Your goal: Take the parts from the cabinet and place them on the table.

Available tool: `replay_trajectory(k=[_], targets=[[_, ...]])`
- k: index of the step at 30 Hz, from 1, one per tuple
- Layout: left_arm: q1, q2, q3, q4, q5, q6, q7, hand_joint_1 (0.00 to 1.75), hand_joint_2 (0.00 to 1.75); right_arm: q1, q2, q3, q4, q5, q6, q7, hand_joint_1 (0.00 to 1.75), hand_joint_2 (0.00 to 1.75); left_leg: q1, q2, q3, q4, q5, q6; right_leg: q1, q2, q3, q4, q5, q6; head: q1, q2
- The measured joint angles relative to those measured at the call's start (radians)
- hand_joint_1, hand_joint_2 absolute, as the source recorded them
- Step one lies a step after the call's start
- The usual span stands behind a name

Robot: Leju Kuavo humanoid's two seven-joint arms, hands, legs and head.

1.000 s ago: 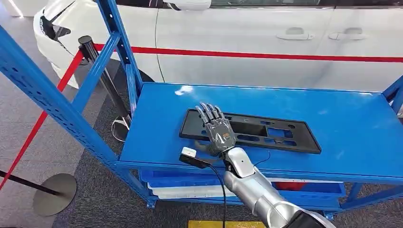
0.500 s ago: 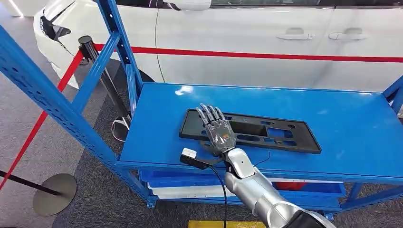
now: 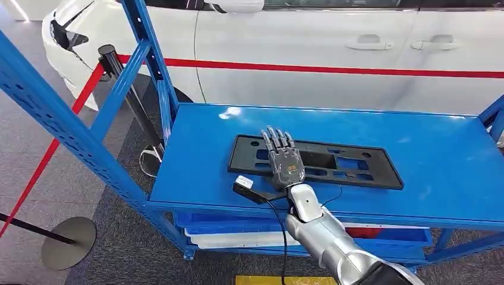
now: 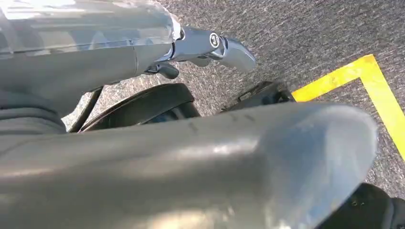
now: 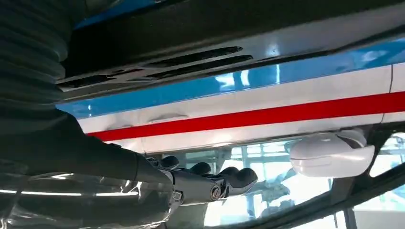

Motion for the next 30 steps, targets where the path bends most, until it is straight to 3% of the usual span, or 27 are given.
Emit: replay_trajectory(k=[7, 8, 9, 30], targets=[[0.0, 0.0, 0.004, 0.0, -0.001, 0.0, -0.002, 0.0, 0.0, 0.0, -0.02, -0.032, 0.019, 0.016, 0.0, 0.045, 0.0, 1.75, 0.0, 0.0, 0.0, 0.0, 0.0, 0.0, 0.0, 0.0, 0.0, 0.0, 0.0, 0.0, 0.0, 0.0], [0.0, 0.0, 0.005, 0.0, -0.001, 0.0, -0.002, 0.0, 0.0, 0.0, -0.024, -0.038, 0.022, 0.016, -0.001, 0.05, 1.5, 1.75, 0.0, 0.0, 0.0, 0.0, 0.0, 0.0, 0.0, 0.0, 0.0, 0.0, 0.0, 0.0, 0.0, 0.0], [0.0, 0.0, 0.005, 0.0, -0.001, 0.0, -0.002, 0.0, 0.0, -0.001, -0.028, -0.043, 0.024, 0.016, -0.001, 0.052, 1.75, 1.75, 0.0, 0.0, 0.0, 0.0, 0.0, 0.0, 0.0, 0.0, 0.0, 0.0, 0.0, 0.0, 0.0, 0.0], [0.001, 0.001, 0.007, 0.0, 0.001, 0.018, -0.01, 0.0, 0.0, -0.001, -0.033, -0.112, 0.059, 0.015, -0.002, -0.003, 1.75, 1.75, 0.0, 0.0, 0.0, 0.001, 0.0, 0.0, 0.0, 0.0, 0.0, 0.0, 0.0, 0.0, 0.0, 0.0]])
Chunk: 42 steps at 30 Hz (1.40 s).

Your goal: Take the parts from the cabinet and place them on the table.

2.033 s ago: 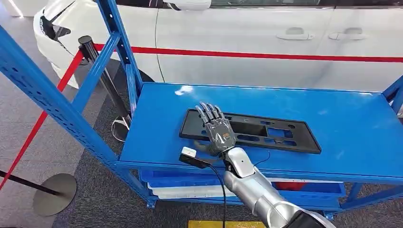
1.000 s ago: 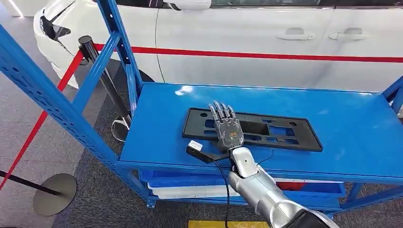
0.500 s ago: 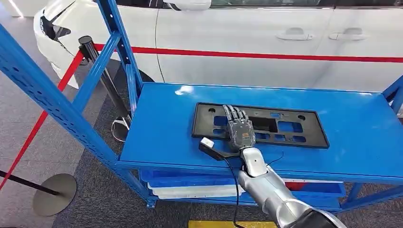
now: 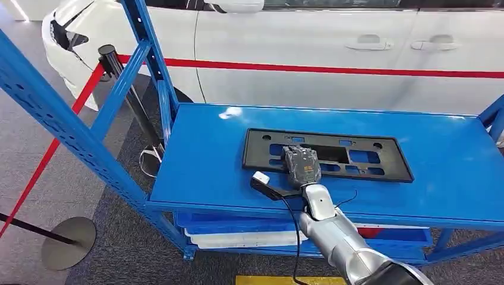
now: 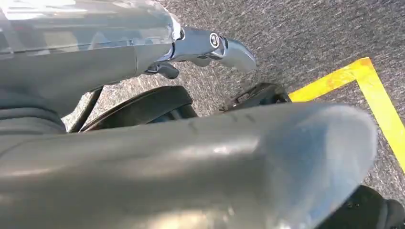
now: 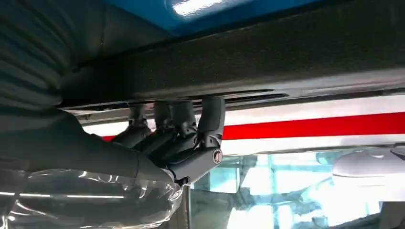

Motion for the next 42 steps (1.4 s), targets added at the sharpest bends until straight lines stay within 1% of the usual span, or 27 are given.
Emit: replay_trajectory(k=[1, 4, 5, 7, 9, 10, 11, 15, 16, 17, 18, 19, 20, 21, 23, 24, 26, 27, 29, 30, 33, 38, 39, 42], targets=[[0.0, 0.0, 0.0, 0.0, 0.0, 0.002, 0.0, 0.0, 0.0, 0.0, 0.0, 0.0, 0.0, -0.003, 0.0, -0.004, 1.75, 1.75, 0.0, 0.0, 0.0, 0.0, 0.0, 0.0, 0.0, 0.0, 0.0, 0.0, 0.0, 0.0, 0.0, 0.0], [0.0, 0.0, 0.0, 0.0, -0.006, 0.021, -0.002, 0.0, 0.0, 0.0, 0.003, -0.015, -0.001, -0.034, -0.003, -0.042, 1.75, 1.75, 0.0, 0.0, 0.0, 0.0, 0.0, 0.0, 0.0, 0.0, 0.0, 0.0, 0.0, 0.0, 0.0, 0.0], [0.0, 0.0, 0.0, 0.0, -0.019, 0.04, -0.005, 0.0, 1.75, 0.0, 0.005, -0.023, -0.003, -0.056, -0.007, -0.065, 1.75, 1.75, 0.0, 0.0, 0.0, 0.0, 0.0, 0.0, 0.0, 0.0, 0.0, 0.0, 0.0, 0.0, 0.0, 0.0], [0.0, -0.001, -0.003, 0.0, -0.049, 0.089, -0.026, 0.0, 1.75, 0.003, 0.005, -0.042, -0.02, -0.109, -0.017, -0.118, 1.75, 1.75, 0.0, 0.0, 0.0, 0.0, 0.0, 0.0, 0.0, 0.0, 0.0, 0.0, 0.0, 0.0, 0.0, 0.0], [0.0, -0.003, -0.011, 0.0, -0.078, 0.179, -0.094, 0.0, 1.75, 0.014, 0.005, -0.074, -0.068, -0.195, -0.025, -0.199, 1.75, 1.75, 0.0, 0.0, 0.001, 0.0, 0.0, 0.0, 0.0, 0.001, 0.0, 0.0, 0.0, 0.0, 0.0, 0.0], [0.0, -0.004, -0.013, 0.0, -0.084, 0.207, -0.119, 0.0, 1.75, 0.018, 0.003, -0.091, -0.092, -0.22, -0.024, -0.226, 1.75, 1.75, 0.0, 0.0, 0.001, 0.0, 0.0, 0.0, 0.0, 0.001, 0.001, 0.0, 0.0, 0.0, 0.0, 0.0], [-0.001, -0.006, -0.014, 0.0, -0.086, 0.217, -0.131, 0.0, 1.75, 0.022, 0.003, -0.105, -0.117, -0.234, -0.024, -0.234, 1.75, 1.75, 0.0, 0.001, 0.002, 0.0, -0.001, 0.0, 0.0, 0.002, 0.002, -0.001, 0.0, 0.0, 0.0, 0.0], [0.001, -0.01, -0.024, 0.0, -0.088, 0.224, -0.139, 0.0, 1.75, 0.036, 0.0, -0.137, -0.177, -0.244, -0.023, -0.243, 1.75, 1.75, 0.0, 0.002, 0.004, 0.0, -0.001, 0.0, 0.0, 0.003, 0.004, -0.001, 0.001, 0.0, 0.0, 0.0], [0.001, -0.011, -0.025, 0.0, -0.084, 0.218, -0.154, 0.0, 0.0, 0.04, 0.0, -0.144, -0.189, -0.258, -0.023, -0.258, 1.75, 1.75, 0.0, 0.002, 0.004, 0.0, -0.001, 0.0, 0.0, 0.003, 0.004, -0.002, 0.001, 0.0, 0.0, 0.0], [0.002, -0.011, -0.025, 0.0, -0.073, 0.187, -0.182, 0.0, 1.75, 0.049, 0.0, -0.152, -0.206, -0.305, -0.021, -0.3, 1.75, 1.75, 0.0, 0.002, 0.004, 0.0, -0.001, 0.0, 0.0, 0.003, 0.004, -0.002, 0.001, 0.0, 0.0, 0.0], [0.003, -0.011, -0.024, 0.0, -0.059, 0.135, -0.218, 0.0, 1.75, 0.063, 0.0, -0.164, -0.241, -0.402, -0.016, -0.383, 1.75, 1.75, 0.0, 0.001, 0.004, 0.0, -0.001, 0.0, 0.0, 0.003, 0.004, -0.002, 0.001, 0.001, 0.0, 0.0], [0.004, -0.011, -0.024, 0.0, -0.05, 0.085, -0.242, 0.0, 1.75, 0.078, 0.0, -0.176, -0.293, -0.532, 0.007, -0.467, 1.75, 1.75, 0.0, 0.001, 0.004, 0.0, -0.001, 0.0, 0.001, 0.003, 0.005, -0.002, 0.001, 0.001, 0.0, 0.0], [0.004, -0.01, -0.023, 0.0, -0.045, 0.049, -0.256, 0.0, 1.75, 0.095, 0.0, -0.185, -0.357, -0.667, 0.043, -0.532, 1.75, 1.75, 0.001, 0.001, 0.005, 0.0, -0.001, 0.0, 0.001, 0.003, 0.005, -0.002, 0.001, 0.001, 0.0, 0.0], [0.005, -0.01, -0.024, 0.0, -0.046, 0.026, -0.261, 0.0, 1.75, 0.114, 0.0, -0.196, -0.435, -0.802, 0.082, -0.577, 1.75, 1.75, 0.001, 0.001, 0.006, 0.0, -0.001, 0.0, 0.001, 0.003, 0.006, -0.002, 0.001, 0.001, 0.0, 0.0], [0.005, -0.01, -0.024, 0.0, -0.052, 0.014, -0.262, 0.0, 1.75, 0.146, 0.0, -0.227, -0.608, -1.038, 0.15, -0.633, 1.75, 1.75, 0.002, 0.004, 0.009, 0.0, -0.002, -0.001, 0.003, 0.005, 0.009, -0.004, 0.001, 0.001, 0.0, 0.0], [0.004, -0.01, -0.024, 0.0, -0.054, 0.014, -0.26, 0.0, 1.75, 0.162, 0.0, -0.247, -0.71, -1.14, 0.197, -0.646, 1.75, 1.75, 0.003, 0.007, 0.012, 0.0, -0.004, -0.001, 0.004, 0.007, 0.012, -0.005, 0.001, 0.0, 0.0, 0.0], [0.001, -0.01, -0.024, 0.0, -0.062, 0.018, -0.254, 0.0, 1.75, 0.204, 0.003, -0.282, -0.883, -1.276, 0.246, -0.643, 1.75, 1.75, 0.004, 0.007, 0.015, 0.0, -0.006, 0.001, 0.004, 0.007, 0.015, -0.006, 0.0, 0.001, 0.0, 0.0], [0.0, -0.01, -0.024, 0.0, -0.066, 0.019, -0.254, 0.0, 1.75, 0.232, 0.003, -0.3, -0.955, -1.314, 0.25, -0.639, 1.75, 1.75, 0.004, 0.006, 0.014, 0.0, -0.006, 0.001, 0.003, 0.005, 0.015, -0.006, 0.0, 0.001, 0.0, 0.0], [-0.001, -0.01, -0.024, 0.0, -0.072, 0.018, -0.251, 0.0, 1.75, 0.281, 0.006, -0.336, -1.074, -1.34, 0.245, -0.633, 1.75, 1.75, 0.002, 0.003, 0.007, 0.0, -0.003, 0.004, 0.002, 0.002, 0.009, -0.005, 0.002, 0.002, 0.0, 0.0], [-0.001, -0.01, -0.024, 0.0, -0.075, 0.016, -0.249, 0.0, 1.75, 0.285, 0.008, -0.353, -1.136, -1.341, 0.241, -0.634, 1.75, 1.75, 0.001, 0.003, 0.003, 0.0, -0.001, 0.003, 0.001, 0.002, 0.004, -0.005, 0.004, 0.002, 0.0, 0.0], [-0.008, -0.01, -0.026, 0.0, -0.087, 0.016, -0.247, 0.0, 1.75, 0.275, 0.006, -0.389, -1.257, -1.339, 0.23, -0.637, 1.75, 1.75, 0.001, 0.004, -0.001, 0.001, 0.001, 0.002, 0.001, 0.004, 0.001, -0.005, 0.006, 0.002, 0.0, 0.0], [-0.02, -0.01, -0.027, -0.002, -0.094, 0.014, -0.243, 0.0, 1.75, 0.216, 0.002, -0.43, -1.342, -1.384, 0.221, -0.625, 1.75, 1.75, 0.001, 0.004, -0.002, 0.001, 0.001, 0.002, 0.001, 0.004, 0.0, -0.005, 0.006, 0.002, 0.0, 0.0], [-0.02, -0.01, -0.027, -0.002, -0.094, 0.014, -0.242, 0.0, 1.75, 0.201, -0.002, -0.437, -1.352, -1.405, 0.219, -0.614, 1.75, 1.75, 0.001, 0.004, -0.002, 0.001, 0.001, 0.002, 0.001, 0.004, -0.001, -0.005, 0.006, 0.002, 0.0, 0.0], [-0.025, -0.01, -0.027, -0.002, -0.094, 0.021, -0.243, 0.0, 1.75, 0.101, -0.011, -0.471, -1.393, -1.496, 0.219, -0.565, 1.75, 1.75, 0.0, 0.005, -0.004, 0.001, 0.002, 0.003, 0.0, 0.005, -0.003, -0.005, 0.008, 0.003, 0.0, 0.0]])
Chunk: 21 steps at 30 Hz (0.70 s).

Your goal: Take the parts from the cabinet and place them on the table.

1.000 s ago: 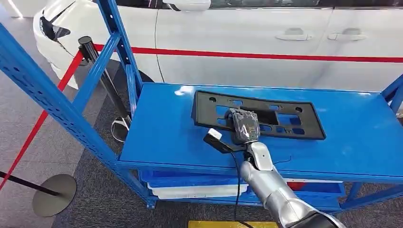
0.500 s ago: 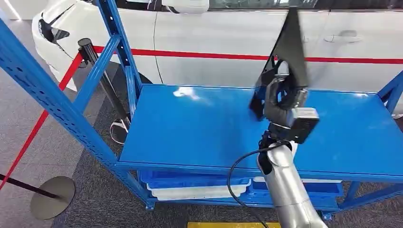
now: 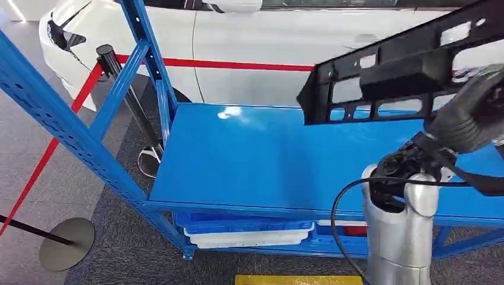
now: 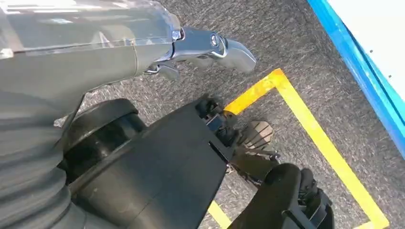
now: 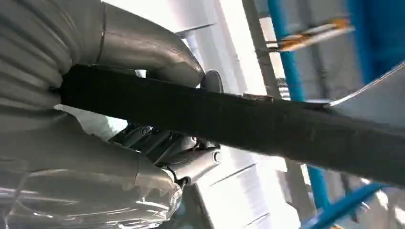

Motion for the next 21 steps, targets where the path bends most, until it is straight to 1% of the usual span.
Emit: replay_trajectory(k=[2, 5, 6, 8, 9, 10, 12, 13, 14, 15, 16, 17, 18, 19, 20, 21], targets=[[-0.001, 0.0, 0.0, 0.0, 0.0, 0.006, -0.003, 0.0, 1.75, -0.043, -0.007, -0.013, -0.017, -0.033, 0.0, 0.018, 1.75, 1.75, 0.0, 0.0, 0.0, 0.0, 0.0, 0.0, 0.0, 0.0, 0.0, 0.0, 0.0, 0.0, 0.0, 0.0], [-0.001, 0.0, 0.0, 0.0, -0.002, 0.015, -0.008, 0.0, 1.75, -0.068, -0.012, -0.027, -0.031, -0.057, 0.0, 0.031, 1.75, 1.75, 0.0, -0.001, -0.001, 0.0, 0.0, 0.0, 0.0, 0.0, 0.0, 0.0, 0.0, 0.0, 0.0, 0.0], [-0.001, 0.0, 0.0, 0.0, -0.008, 0.031, -0.01, 0.0, 1.75, -0.078, -0.013, -0.031, -0.033, -0.082, 0.0, 0.041, 1.75, 1.75, 0.0, 0.0, -0.001, 0.0, 0.0, 0.0, 0.0, 0.0, 0.0, 0.0, 0.0, 0.0, 0.0, 0.0], [-0.004, -0.002, 0.0, 0.0, -0.004, 0.067, -0.005, 0.0, 1.75, -0.101, -0.014, -0.042, -0.032, -0.143, 0.001, 0.084, 1.75, 1.75, 0.0, 0.0, -0.001, 0.0, 0.0, 0.0, 0.0, 0.0, -0.001, 0.0, 0.0, 0.0, 0.0, 0.0], [-0.006, -0.003, 0.001, 0.0, 0.004, 0.078, 0.009, 0.0, 1.75, -0.107, -0.015, -0.047, -0.029, -0.18, 0.005, 0.102, 1.75, 1.75, 0.0, -0.001, -0.001, 0.0, 0.0, 0.0, 0.0, 0.0, -0.001, 0.0, 0.0, 0.0, 0.0, 0.0], [-0.007, -0.003, 0.003, 0.0, 0.018, 0.081, 0.037, 0.0, 1.75, -0.11, -0.015, -0.051, -0.024, -0.22, 0.011, 0.11, 1.75, 1.75, 0.0, -0.001, -0.001, 0.0, 0.0, 0.0, 0.0, 0.0, 0.0, 0.0, 0.0, 0.0, 0.0, 0.0], [-0.01, -0.005, 0.011, 0.0, 0.039, 0.09, 0.149, 0.0, 1.75, -0.109, -0.014, -0.059, -0.001, -0.302, 0.037, 0.116, 1.75, 1.75, 0.0, -0.001, -0.002, 0.0, 0.0, 0.0, 0.0, 0.0, -0.001, 0.0, 0.0, 0.0, 0.0, 0.0], [-0.009, -0.005, 0.016, 0.0, 0.049, 0.09, 0.169, 0.0, 1.75, -0.107, -0.013, -0.061, 0.012, -0.328, 0.053, 0.115, 1.75, 1.75, 0.0, -0.001, -0.001, 0.0, 0.0, 0.0, 0.0, 0.0, -0.001, 0.0, 0.0, 0.0, 0.0, 0.0], [-0.009, -0.005, 0.023, 0.0, 0.054, 0.085, 0.171, 0.0, 1.75, -0.102, -0.011, -0.063, 0.027, -0.354, 0.076, 0.115, 1.75, 1.75, -0.001, -0.001, -0.002, 0.004, -0.001, 0.001, -0.002, -0.001, 0.001, -0.003, 0.003, 0.002, 0.0, 0.0], [-0.009, -0.005, 0.029, 0.0, 0.057, 0.084, 0.171, 0.0, 1.75, -0.093, -0.008, -0.065, 0.038, -0.376, 0.097, 0.115, 1.75, 1.75, -0.005, -0.002, -0.004, 0.009, 0.002, 0.009, -0.008, -0.003, 0.002, -0.008, 0.008, 0.007, 0.0, 0.0], [-0.009, -0.006, 0.031, 0.0, 0.059, 0.084, 0.169, 0.0, 1.75, -0.084, -0.004, -0.065, 0.048, -0.389, 0.111, 0.114, 1.75, 1.75, -0.005, -0.002, -0.003, 0.007, 0.009, 0.011, -0.007, -0.003, 0.004, -0.013, 0.016, 0.01, 0.0, 0.0], [-0.008, -0.008, 0.032, 0.0, 0.06, 0.083, 0.167, 0.0, 1.75, -0.077, -0.003, -0.068, 0.058, -0.398, 0.124, 0.112, 1.75, 1.75, -0.002, -0.002, -0.001, -0.011, 0.027, 0.017, -0.002, -0.002, 0.007, -0.022, 0.024, 0.014, 0.0, 0.0], [-0.006, -0.011, 0.034, 0.0, 0.06, 0.082, 0.165, 0.0, 1.75, -0.069, -0.003, -0.071, 0.066, -0.402, 0.131, 0.108, 1.75, 1.75, 0.011, 0.005, 0.009, -0.032, 0.043, 0.018, -0.003, -0.003, 0.003, -0.018, 0.001, 0.015, 0.0, 0.0], [-0.005, -0.011, 0.035, 0.0, 0.058, 0.082, 0.164, 0.0, 1.75, -0.062, 0.0, -0.074, 0.072, -0.406, 0.135, 0.104, 1.75, 1.75, 0.012, 0.005, 0.006, -0.042, 0.051, 0.026, 0.001, -0.002, -0.01, 0.018, -0.04, 0.016, 0.0, 0.0], [-0.004, -0.012, 0.035, 0.0, 0.056, 0.08, 0.165, 0.0, 1.75, -0.057, 0.0, -0.077, 0.077, -0.408, 0.138, 0.105, 1.75, 1.75, 0.013, 0.005, -0.001, -0.041, 0.054, 0.025, -0.001, 0.0, -0.034, 0.089, -0.086, 0.017, 0.0, 0.0], [-0.002, -0.013, 0.035, 0.0, 0.054, 0.074, 0.168, 0.0, 1.75, -0.047, 0.0, -0.082, 0.083, -0.408, 0.141, 0.103, 1.75, 1.75, 0.014, 0.005, -0.009, -0.036, 0.055, 0.025, -0.002, -0.001, -0.067, 0.178, -0.13, 0.02, 0.0, 0.0]])
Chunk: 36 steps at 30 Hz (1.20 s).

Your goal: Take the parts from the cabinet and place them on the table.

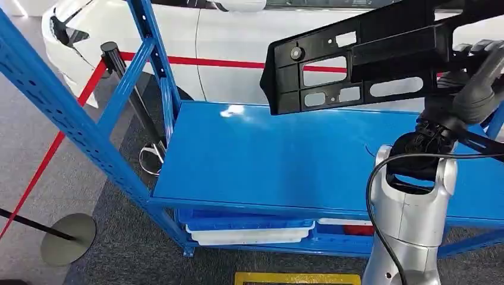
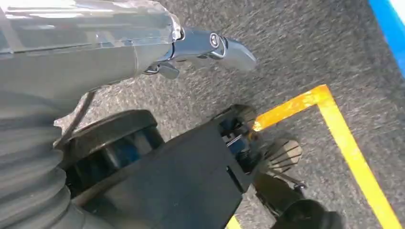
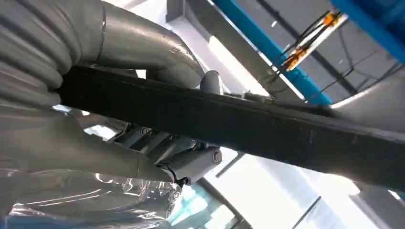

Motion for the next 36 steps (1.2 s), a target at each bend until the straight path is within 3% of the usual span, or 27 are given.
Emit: replay_trajectory(k=[2, 3, 5, 6, 7, 8, 9, 12, 13, 15, 16, 17, 19, 20, 21, 22, 23, 24, 26, 27, 28, 29, 31, 32, 34, 35, 36], targets=[[0.006, 0.0, 0.0, 0.0, -0.003, -0.014, 0.006, 0.0, 1.75, 0.019, 0.0, -0.008, 0.007, 0.002, 0.0, 0.0, 1.75, 1.75, 0.002, 0.0, -0.019, 0.017, 0.0, -0.001, -0.004, 0.0, -0.039, 0.12, -0.04, 0.006, 0.0, 0.0], [0.008, 0.0, 0.0, 0.0, -0.004, -0.02, 0.01, 0.0, 1.75, 0.025, 0.0, -0.012, 0.01, 0.004, 0.0, 0.0, 1.75, 1.75, 0.005, 0.0, -0.029, 0.028, -0.001, -0.004, -0.007, 0.0, -0.024, 0.105, -0.024, 0.009, 0.0, 0.0], [0.009, -0.001, 0.0, 0.0, -0.006, -0.029, 0.013, 0.0, 1.75, 0.027, 0.0, -0.017, 0.013, 0.006, 0.0, 0.0, 1.75, 1.75, 0.013, -0.001, -0.05, 0.055, -0.008, -0.016, -0.016, -0.002, 0.069, -0.043, 0.043, 0.018, 0.0, 0.0], [0.009, 0.0, 0.0, 0.0, -0.006, -0.031, 0.014, 0.0, 1.75, 0.027, 0.0, -0.018, 0.013, 0.01, 0.0, 0.0, 1.75, 1.75, 0.016, -0.001, -0.06, 0.072, -0.013, -0.024, -0.021, -0.003, 0.115, -0.128, 0.049, 0.025, 0.0, 0.0], [0.008, 0.001, 0.0, 0.0, -0.007, -0.032, 0.015, 0.0, 1.75, 0.029, 0.0, -0.019, 0.015, 0.012, 0.001, 0.0, 1.75, 1.75, 0.013, -0.003, -0.073, 0.079, -0.014, -0.033, -0.01, 0.004, 0.122, -0.129, 0.027, 0.016, 0.0, 0.0], [0.008, 0.001, 0.0, 0.0, -0.009, -0.032, 0.016, 0.0, 1.75, 0.034, 0.0, -0.02, 0.016, 0.016, 0.002, 0.0, 1.75, 1.75, 0.009, -0.005, -0.075, 0.084, -0.014, -0.039, -0.006, 0.011, 0.109, -0.116, 0.049, -0.003, 0.0, 0.0], [0.01, 0.0, 0.0, 0.0, -0.009, -0.034, 0.016, 0.0, 1.75, 0.037, 0.0, -0.022, 0.017, 0.017, 0.002, 0.0, 1.75, 1.75, 0.009, -0.008, -0.076, 0.091, -0.011, -0.044, -0.01, 0.009, 0.109, -0.128, 0.039, -0.008, 0.0, 0.0], [0.011, 0.001, 0.0, 0.0, -0.009, -0.034, 0.018, 0.0, 1.75, 0.038, 0.003, -0.023, 0.021, 0.019, 0.002, 0.0, 1.75, 1.75, 0.014, -0.008, -0.094, 0.099, -0.014, -0.064, -0.009, 0.004, 0.087, -0.126, 0.056, -0.042, 0.0, 0.0], [0.011, 0.001, 0.0, 0.0, -0.009, -0.034, 0.018, 0.0, 1.75, 0.039, 0.005, -0.023, 0.021, 0.019, 0.003, 0.0, 1.75, 1.75, 0.014, -0.008, -0.108, 0.129, -0.059, -0.066, -0.007, 0.003, 0.078, -0.127, 0.063, -0.05, 0.0, 0.0], [0.011, 0.001, 0.0, 0.0, -0.009, -0.036, 0.018, 0.0, 1.75, 0.04, 0.005, -0.023, 0.021, 0.02, 0.003, 0.0, 1.75, 1.75, 0.014, -0.007, -0.15, 0.267, -0.167, -0.07, -0.002, 0.002, 0.058, -0.127, 0.079, -0.059, 0.0, 0.0], [0.011, 0.001, 0.0, 0.0, -0.009, -0.038, 0.018, 0.0, 1.75, 0.041, 0.006, -0.023, 0.023, 0.021, 0.003, 0.0, 1.75, 1.75, 0.014, -0.007, -0.168, 0.341, -0.204, -0.07, 0.003, 0.001, 0.047, -0.127, 0.088, -0.062, 0.0, 0.0], [0.011, 0.001, 0.0, 0.0, -0.009, -0.042, 0.018, 0.0, 1.75, 0.043, 0.006, -0.023, 0.025, 0.022, 0.003, 0.0, 1.75, 1.75, 0.013, -0.007, -0.175, 0.389, -0.217, -0.067, 0.008, 0.001, 0.036, -0.127, 0.097, -0.064, 0.0, 0.0], [0.01, 0.001, 0.0, 0.0, -0.009, -0.049, 0.017, 0.0, 1.75, 0.046, 0.006, -0.023, 0.027, 0.023, 0.005, 0.0, 1.75, 1.75, 0.007, -0.007, -0.136, 0.371, -0.171, -0.051, 0.019, 0.001, 0.013, -0.127, 0.116, -0.067, 0.0, 0.0], [0.007, 0.0, 0.0, 0.0, -0.01, -0.057, 0.018, 0.0, 1.75, 0.046, 0.006, -0.024, 0.028, 0.026, 0.007, -0.003, 1.75, 1.75, 0.0, -0.008, -0.079, 0.296, -0.124, -0.034, 0.027, 0.002, -0.001, -0.127, 0.13, -0.069, 0.0, 0.0], [0.004, 0.0, 0.0, 0.0, -0.013, -0.061, 0.018, 0.0, 1.75, 0.046, 0.006, -0.027, 0.028, 0.029, 0.01, -0.005, 1.75, 1.75, -0.008, -0.008, -0.024, 0.218, -0.102, -0.015, 0.032, 0.003, -0.011, -0.127, 0.14, -0.07, 0.0, 0.0], [-0.002, 0.003, 0.0, 0.0, -0.013, -0.066, 0.018, 0.0, 1.75, 0.049, 0.006, -0.029, 0.028, 0.036, 0.016, -0.01, 1.75, 1.75, -0.022, -0.007, 0.042, 0.123, -0.124, 0.013, 0.026, 0.0, -0.016, -0.127, 0.15, -0.071, 0.0, 0.0], [-0.006, 0.003, 0.0, -0.002, -0.014, -0.069, 0.02, 0.0, 1.75, 0.054, 0.006, -0.029, 0.027, 0.044, 0.026, -0.016, 1.75, 1.75, -0.024, -0.002, 0.081, 0.051, -0.15, 0.012, 0.031, 0.0, -0.016, -0.131, 0.161, -0.065, 0.0, 0.0], [-0.007, 0.003, 0.0, -0.002, -0.015, -0.073, 0.021, 0.0, 1.75, 0.059, 0.005, -0.031, 0.026, 0.053, 0.032, -0.019, 1.75, 1.75, -0.027, -0.002, 0.068, 0.059, -0.132, -0.002, 0.026, -0.005, -0.01, -0.141, 0.172, -0.058, 0.0, 0.0], [-0.008, 0.003, 0.0, -0.003, -0.017, -0.08, 0.021, 0.0, 1.75, 0.067, 0.006, -0.034, 0.025, 0.065, 0.039, -0.026, 1.75, 1.75, -0.034, -0.002, 0.06, 0.045, -0.109, 0.012, 0.016, -0.007, -0.007, -0.164, 0.203, -0.045, 0.0, 0.0], [-0.007, 0.002, 0.0, -0.003, -0.019, -0.085, 0.021, 0.0, 1.75, 0.075, 0.007, -0.035, 0.024, 0.071, 0.039, -0.027, 1.75, 1.75, -0.023, -0.001, 0.058, 0.015, -0.074, 0.012, 0.021, -0.004, -0.01, -0.177, 0.213, -0.041, 0.0, 0.0], [-0.007, 0.003, 0.0, -0.003, -0.022, -0.087, 0.022, 0.0, 1.75, 0.081, 0.006, -0.039, 0.024, 0.076, 0.04, -0.03, 1.75, 1.75, -0.021, 0.005, 0.049, 0.005, -0.052, 0.008, 0.018, -0.001, -0.016, -0.167, 0.169, -0.035, 0.0, 0.0], [-0.008, 0.003, 0.0, -0.003, -0.024, -0.089, 0.023, 0.0, 1.75, 0.082, 0.006, -0.044, 0.023, 0.076, 0.041, -0.03, 1.75, 1.75, -0.019, 0.004, 0.034, 0.001, -0.035, 0.012, 0.017, 0.0, -0.026, -0.127, 0.098, -0.031, 0.0, 0.0], [-0.007, 0.0, 0.0, -0.006, -0.025, -0.094, 0.023, 0.0, 1.75, 0.086, 0.006, -0.048, 0.023, 0.079, 0.042, -0.031, 1.75, 1.75, -0.018, 0.006, -0.006, 0.004, -0.005, 0.007, 0.01, 0.0, -0.051, 0.026, -0.028, -0.017, 0.0, 0.0], [-0.007, 0.0, 0.0, -0.006, -0.026, -0.094, 0.023, 0.0, 1.75, 0.09, 0.006, -0.049, 0.024, 0.08, 0.042, -0.032, 1.75, 1.75, -0.016, 0.007, -0.026, 0.007, 0.008, 0.004, 0.007, -0.001, -0.06, 0.097, -0.043, -0.011, 0.0, 0.0], [-0.007, -0.001, 0.0, -0.006, -0.026, -0.095, 0.023, 0.0, 1.75, 0.097, 0.006, -0.052, 0.024, 0.081, 0.042, -0.032, 1.75, 1.75, -0.01, 0.009, -0.068, 0.02, 0.03, -0.004, -0.002, -0.001, -0.037, 0.149, 0.018, 0.001, 0.0, 0.0], [-0.006, -0.001, 0.0, -0.006, -0.026, -0.095, 0.023, 0.0, 1.75, 0.098, 0.006, -0.053, 0.024, 0.081, 0.042, -0.032, 1.75, 1.75, -0.006, 0.01, -0.089, 0.03, 0.037, -0.011, -0.006, -0.001, 0.003, 0.118, 0.056, 0.008, 0.0, 0.0], [-0.007, -0.001, 0.0, -0.007, -0.026, -0.095, 0.023, 0.0, 1.75, 0.097, 0.006, -0.053, 0.023, 0.082, 0.042, -0.032, 1.75, 1.75, 0.001, 0.01, -0.112, 0.047, 0.043, -0.018, -0.012, -0.002, 0.069, 0.042, 0.07, 0.017, 0.0, 0.0]])
